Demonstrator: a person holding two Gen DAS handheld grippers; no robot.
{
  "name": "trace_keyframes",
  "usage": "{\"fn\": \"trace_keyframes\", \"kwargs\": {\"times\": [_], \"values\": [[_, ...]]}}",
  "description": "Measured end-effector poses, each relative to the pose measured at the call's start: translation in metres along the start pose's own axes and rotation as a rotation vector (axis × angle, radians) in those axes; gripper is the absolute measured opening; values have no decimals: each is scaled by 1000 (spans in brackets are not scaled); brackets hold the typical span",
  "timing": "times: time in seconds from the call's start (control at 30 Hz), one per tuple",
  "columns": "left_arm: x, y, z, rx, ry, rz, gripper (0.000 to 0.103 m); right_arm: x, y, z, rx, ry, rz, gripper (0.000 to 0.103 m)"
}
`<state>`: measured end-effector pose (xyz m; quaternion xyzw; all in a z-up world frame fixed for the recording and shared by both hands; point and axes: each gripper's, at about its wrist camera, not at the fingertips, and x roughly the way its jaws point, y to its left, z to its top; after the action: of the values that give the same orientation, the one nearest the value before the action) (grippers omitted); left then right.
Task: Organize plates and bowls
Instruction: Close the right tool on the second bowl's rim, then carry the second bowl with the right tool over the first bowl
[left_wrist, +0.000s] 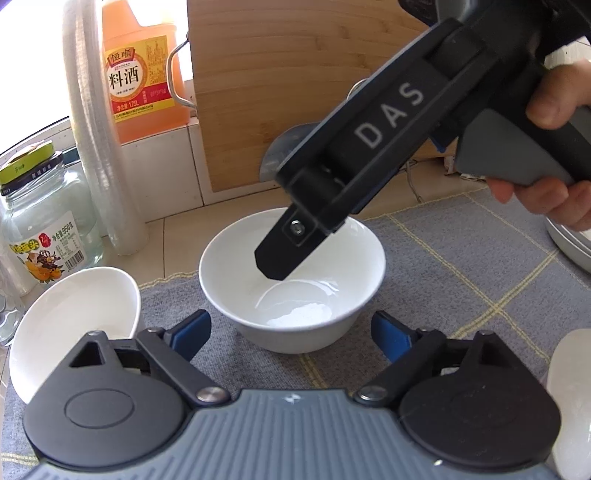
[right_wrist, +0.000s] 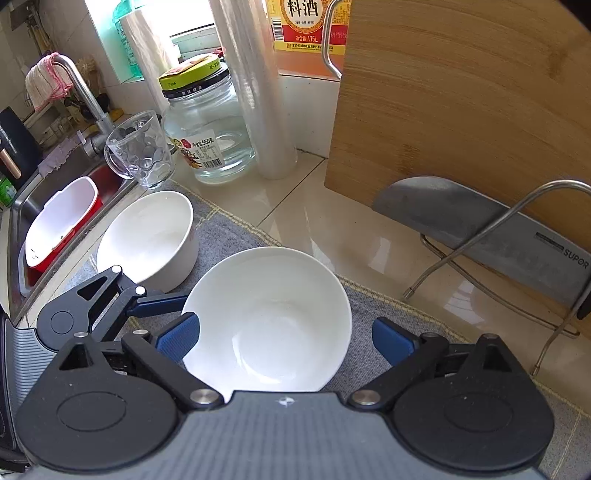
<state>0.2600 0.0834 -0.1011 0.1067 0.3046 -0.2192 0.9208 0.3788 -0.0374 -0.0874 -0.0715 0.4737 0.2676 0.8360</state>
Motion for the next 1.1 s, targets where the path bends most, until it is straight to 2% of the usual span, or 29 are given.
{"fn": "trace_keyframes", "kwargs": {"times": [0.07,0.4,1.1], "values": [[1,1,0,1,-4,-4,88,3,-2,2,6,4,5,98],[0,3,1,-1,-17,-18,85,8,-2,7,0,11,9,84],[-4,-1,4,28,-12,-21,84,8,0,7,6,18,25,82]]}}
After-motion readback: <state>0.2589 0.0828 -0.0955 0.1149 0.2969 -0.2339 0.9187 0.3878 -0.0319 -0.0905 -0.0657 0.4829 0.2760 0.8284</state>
